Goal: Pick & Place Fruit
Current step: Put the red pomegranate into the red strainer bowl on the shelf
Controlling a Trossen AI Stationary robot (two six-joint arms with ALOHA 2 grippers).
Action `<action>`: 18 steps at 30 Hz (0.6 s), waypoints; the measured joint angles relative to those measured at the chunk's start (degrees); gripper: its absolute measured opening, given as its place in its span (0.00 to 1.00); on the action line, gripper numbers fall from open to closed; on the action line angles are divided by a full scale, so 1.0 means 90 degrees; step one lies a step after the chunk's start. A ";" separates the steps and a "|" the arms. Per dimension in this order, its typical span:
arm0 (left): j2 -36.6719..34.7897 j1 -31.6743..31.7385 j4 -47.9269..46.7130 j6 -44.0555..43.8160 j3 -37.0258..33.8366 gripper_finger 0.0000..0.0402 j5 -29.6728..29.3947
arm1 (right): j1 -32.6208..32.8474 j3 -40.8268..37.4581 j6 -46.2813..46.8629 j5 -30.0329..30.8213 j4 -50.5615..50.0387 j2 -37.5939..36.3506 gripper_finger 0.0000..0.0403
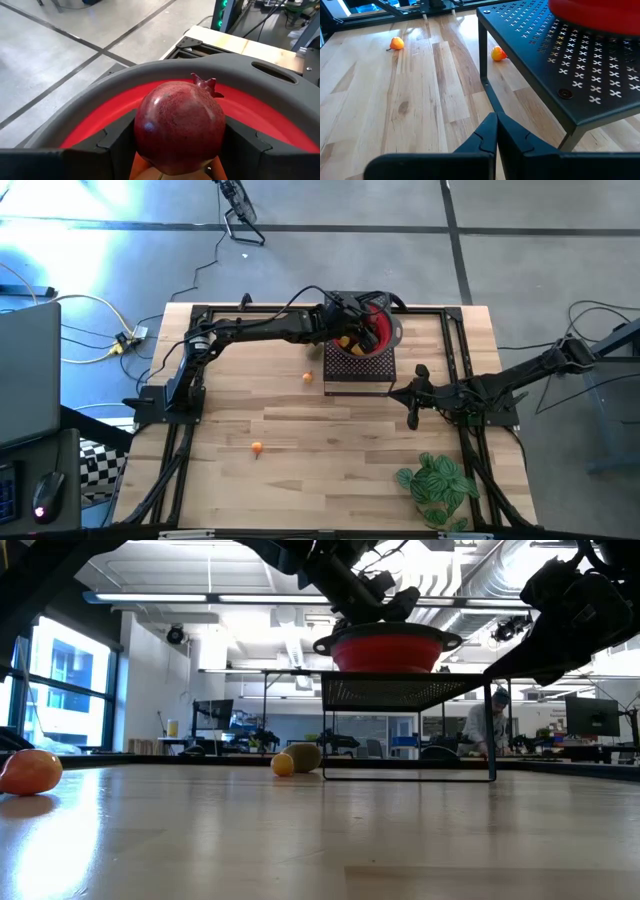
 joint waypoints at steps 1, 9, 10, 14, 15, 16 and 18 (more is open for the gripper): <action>0.0000 0.0000 0.0000 0.0012 0.0000 0.57 0.0002 | 0.0000 0.0000 0.0000 -0.0002 0.0000 0.0000 0.00; 0.0000 0.0000 0.0046 0.0019 0.0000 0.57 0.0130 | -0.0002 0.0000 0.0000 0.0000 0.0000 0.0000 0.00; 0.0000 0.0000 0.0045 0.0015 0.0000 0.57 0.0214 | -0.0002 0.0000 0.0000 -0.0002 0.0000 0.0001 0.00; 0.0000 -0.0001 0.0048 0.0014 0.0000 0.57 0.0250 | -0.0002 0.0001 0.0000 -0.0002 0.0000 0.0000 0.00; 0.0000 -0.0002 0.0049 0.0014 0.0000 0.57 0.0250 | 0.0000 0.0002 0.0000 -0.0002 0.0000 0.0000 0.00; 0.0000 -0.0002 0.0051 0.0014 0.0000 0.57 0.0248 | -0.0001 0.0000 0.0000 -0.0002 0.0000 0.0000 0.00; 0.0000 0.0000 0.0060 0.0014 0.0000 0.57 0.0225 | -0.0002 0.0002 0.0000 -0.0010 0.0000 0.0002 0.00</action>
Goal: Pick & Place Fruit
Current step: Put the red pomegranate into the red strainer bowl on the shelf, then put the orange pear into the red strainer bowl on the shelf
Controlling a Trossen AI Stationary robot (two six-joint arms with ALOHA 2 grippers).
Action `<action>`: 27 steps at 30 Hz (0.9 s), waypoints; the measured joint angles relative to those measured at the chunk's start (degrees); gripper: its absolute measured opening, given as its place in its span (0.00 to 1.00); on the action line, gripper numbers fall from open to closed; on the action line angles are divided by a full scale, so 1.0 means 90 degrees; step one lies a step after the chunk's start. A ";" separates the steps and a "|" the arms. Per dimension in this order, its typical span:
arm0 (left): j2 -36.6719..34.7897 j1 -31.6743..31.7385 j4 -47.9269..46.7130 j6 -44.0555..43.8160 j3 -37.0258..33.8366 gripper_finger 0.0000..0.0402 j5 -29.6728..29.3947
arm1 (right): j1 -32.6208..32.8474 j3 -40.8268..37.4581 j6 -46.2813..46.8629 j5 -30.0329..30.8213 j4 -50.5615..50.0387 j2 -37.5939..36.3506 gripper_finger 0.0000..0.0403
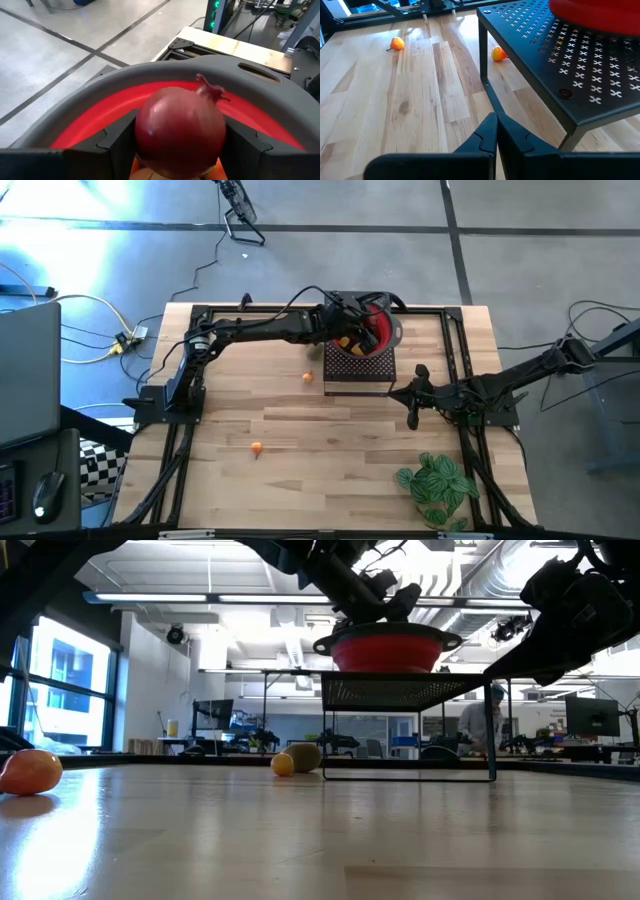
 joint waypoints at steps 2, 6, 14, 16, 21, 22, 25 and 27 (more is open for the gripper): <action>0.0000 0.0000 -0.0001 0.0000 0.0000 0.57 -0.0007 | 0.0001 -0.0001 0.0000 -0.0008 0.0000 -0.0002 0.00; 0.0000 0.0000 -0.0002 0.0000 0.0000 0.58 -0.0007 | 0.0002 0.0000 -0.0001 -0.0012 0.0000 -0.0002 0.00; 0.0000 0.0000 0.0536 -0.0001 0.0002 0.76 0.0081 | 0.0000 0.0000 -0.0001 -0.0012 0.0000 -0.0001 0.00; 0.0000 0.0000 0.0566 0.0019 0.0002 0.79 0.0168 | 0.0000 0.0000 -0.0002 -0.0012 0.0000 0.0000 0.00; 0.0000 0.0000 0.0368 -0.0096 0.0002 0.82 0.0181 | 0.0000 0.0000 -0.0002 -0.0013 0.0000 -0.0001 0.00; 0.0000 0.0000 0.0253 -0.0129 0.0002 0.82 0.0180 | 0.0000 -0.0001 -0.0001 -0.0013 0.0000 -0.0001 0.00; -0.0060 0.0000 0.0003 -0.0143 0.0002 0.82 0.0179 | 0.0000 0.0000 -0.0002 -0.0013 0.0000 -0.0001 0.00; -0.0183 0.0000 -0.0138 -0.0135 0.0002 0.82 0.0178 | 0.0002 0.0000 -0.0002 -0.0014 0.0000 -0.0002 0.00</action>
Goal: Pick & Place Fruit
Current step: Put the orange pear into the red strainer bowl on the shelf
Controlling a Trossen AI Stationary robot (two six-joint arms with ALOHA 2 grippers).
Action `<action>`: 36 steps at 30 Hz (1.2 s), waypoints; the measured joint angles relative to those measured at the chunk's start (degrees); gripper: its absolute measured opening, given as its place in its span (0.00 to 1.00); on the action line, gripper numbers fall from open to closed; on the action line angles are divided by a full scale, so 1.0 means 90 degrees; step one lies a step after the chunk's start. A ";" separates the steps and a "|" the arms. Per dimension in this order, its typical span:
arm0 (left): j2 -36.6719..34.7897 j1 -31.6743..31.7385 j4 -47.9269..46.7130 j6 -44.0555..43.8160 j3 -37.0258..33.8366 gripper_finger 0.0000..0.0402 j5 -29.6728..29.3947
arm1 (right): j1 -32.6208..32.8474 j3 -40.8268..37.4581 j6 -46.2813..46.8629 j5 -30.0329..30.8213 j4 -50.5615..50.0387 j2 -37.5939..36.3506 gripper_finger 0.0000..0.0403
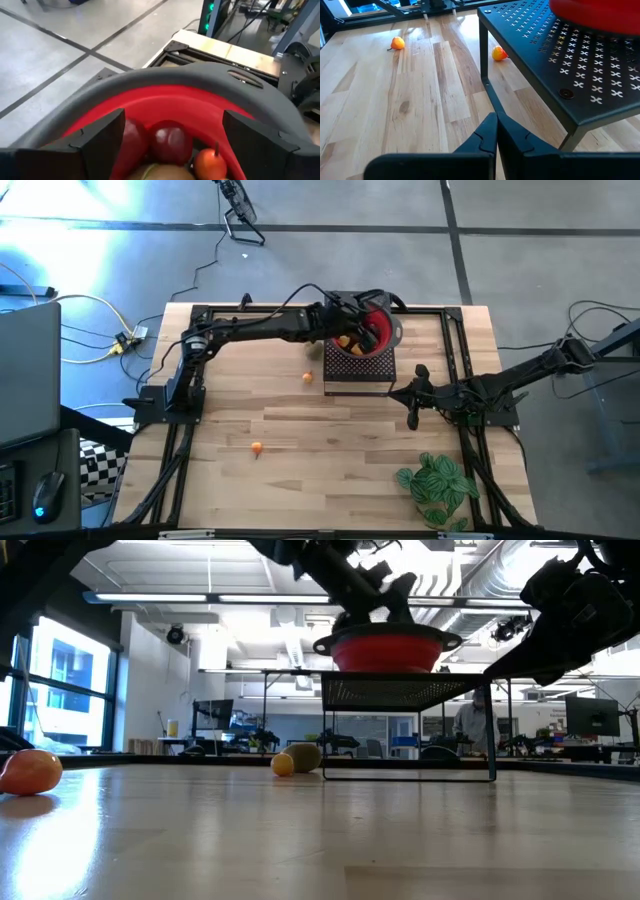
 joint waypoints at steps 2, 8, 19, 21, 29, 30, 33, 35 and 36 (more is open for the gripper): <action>-0.0166 0.0000 -0.0156 0.0025 0.0000 0.82 -0.0003 | -0.0002 0.0000 0.0000 0.0002 0.0000 0.0000 0.00; -0.0667 0.0000 -0.0311 0.0038 0.0000 0.82 0.0114 | -0.0002 0.0000 0.0000 0.0002 0.0004 0.0000 0.00; -0.0917 0.0000 -0.0453 -0.0004 0.0002 0.82 0.0386 | 0.0001 0.0000 0.0000 0.0017 0.0005 0.0002 0.00; -0.0917 0.0000 -0.0526 -0.0011 0.0002 0.82 0.0396 | -0.0001 0.0000 0.0001 0.0017 0.0005 0.0001 0.00; -0.0917 0.0000 -0.0794 -0.0011 0.0000 0.82 0.0398 | 0.0001 0.0000 0.0002 0.0017 0.0005 0.0002 0.00; -0.0917 0.0000 -0.0783 -0.0011 0.0000 0.82 0.0398 | -0.0001 0.0000 0.0002 0.0017 0.0005 0.0002 0.00; -0.0917 0.0000 -0.0789 -0.0014 0.0000 0.82 0.0398 | -0.0001 0.0000 0.0002 0.0017 0.0005 0.0002 0.00; -0.0917 0.0000 -0.0784 -0.0052 0.0000 0.82 0.0398 | 0.0001 0.0000 0.0002 0.0014 0.0005 0.0000 0.00; -0.0917 0.0000 -0.0776 -0.0119 0.0000 0.82 0.0399 | 0.0001 0.0000 0.0002 0.0012 0.0005 0.0000 0.00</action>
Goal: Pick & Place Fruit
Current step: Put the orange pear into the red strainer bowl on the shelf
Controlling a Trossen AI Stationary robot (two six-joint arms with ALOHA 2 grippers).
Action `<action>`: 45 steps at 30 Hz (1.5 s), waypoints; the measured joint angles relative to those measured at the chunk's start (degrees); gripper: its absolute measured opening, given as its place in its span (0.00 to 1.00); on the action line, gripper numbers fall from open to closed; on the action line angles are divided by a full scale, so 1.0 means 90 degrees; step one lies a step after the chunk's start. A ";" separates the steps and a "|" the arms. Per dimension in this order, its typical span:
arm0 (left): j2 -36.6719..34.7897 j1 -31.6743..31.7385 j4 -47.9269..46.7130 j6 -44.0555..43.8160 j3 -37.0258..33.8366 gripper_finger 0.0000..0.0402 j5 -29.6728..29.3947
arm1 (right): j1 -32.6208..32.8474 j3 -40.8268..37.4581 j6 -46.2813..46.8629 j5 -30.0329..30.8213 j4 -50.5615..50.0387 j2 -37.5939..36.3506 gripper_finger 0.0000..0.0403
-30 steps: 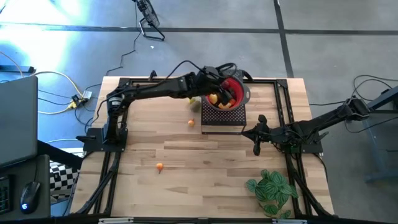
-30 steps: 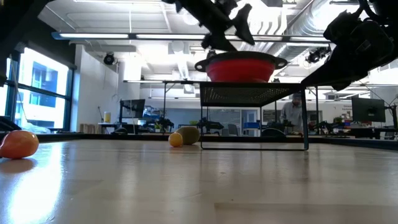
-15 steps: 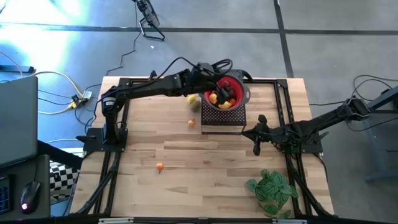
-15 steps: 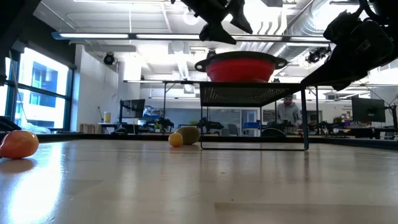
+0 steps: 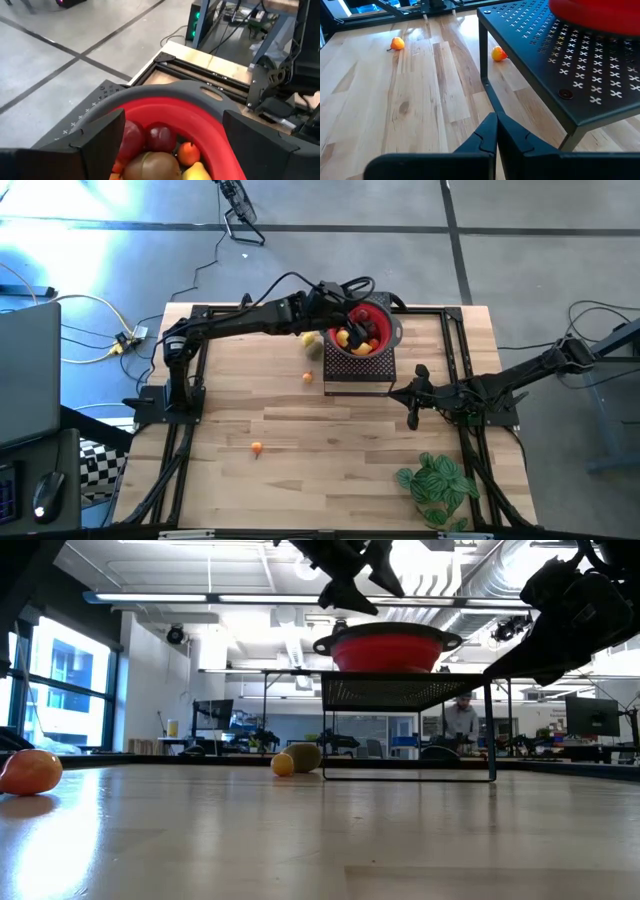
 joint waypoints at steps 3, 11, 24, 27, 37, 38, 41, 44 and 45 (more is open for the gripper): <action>0.0000 0.0000 -0.0014 -0.0178 0.0000 0.82 0.0207 | 0.0000 0.0000 0.0000 -0.0004 0.0000 0.0002 0.00; -0.0299 -0.0012 -0.0699 0.0330 -0.0007 0.82 0.1680 | -0.0001 0.0000 0.0000 -0.0007 0.0002 0.0002 0.00; -0.1503 -0.0465 -0.2553 0.0443 0.0005 0.82 0.2280 | -0.0002 0.0000 0.0000 0.0008 0.0063 0.0002 0.00; -0.1501 -0.0627 -0.2644 0.0437 0.0001 0.82 0.2279 | -0.0002 0.0000 0.0000 0.0008 0.0063 0.0002 0.00; -0.1384 -0.0928 -0.2738 0.0273 -0.0005 0.82 0.2267 | -0.0001 0.0000 0.0000 0.0008 0.0053 0.0002 0.00; -0.1374 -0.0928 -0.2765 0.0275 -0.0005 0.82 0.2269 | -0.0002 0.0000 0.0000 0.0010 0.0053 0.0002 0.00; -0.1366 -0.0919 -0.2772 0.0273 -0.0007 0.82 0.2260 | -0.0001 0.0000 0.0000 0.0008 0.0053 0.0002 0.00; -0.1367 -0.0916 -0.2767 0.0282 -0.0005 0.82 0.2217 | 0.0000 0.0000 0.0000 0.0005 0.0053 0.0002 0.00; -0.1367 -0.0918 -0.2742 0.0322 -0.0005 0.82 0.2147 | -0.0002 0.0000 0.0000 0.0005 0.0053 0.0002 0.00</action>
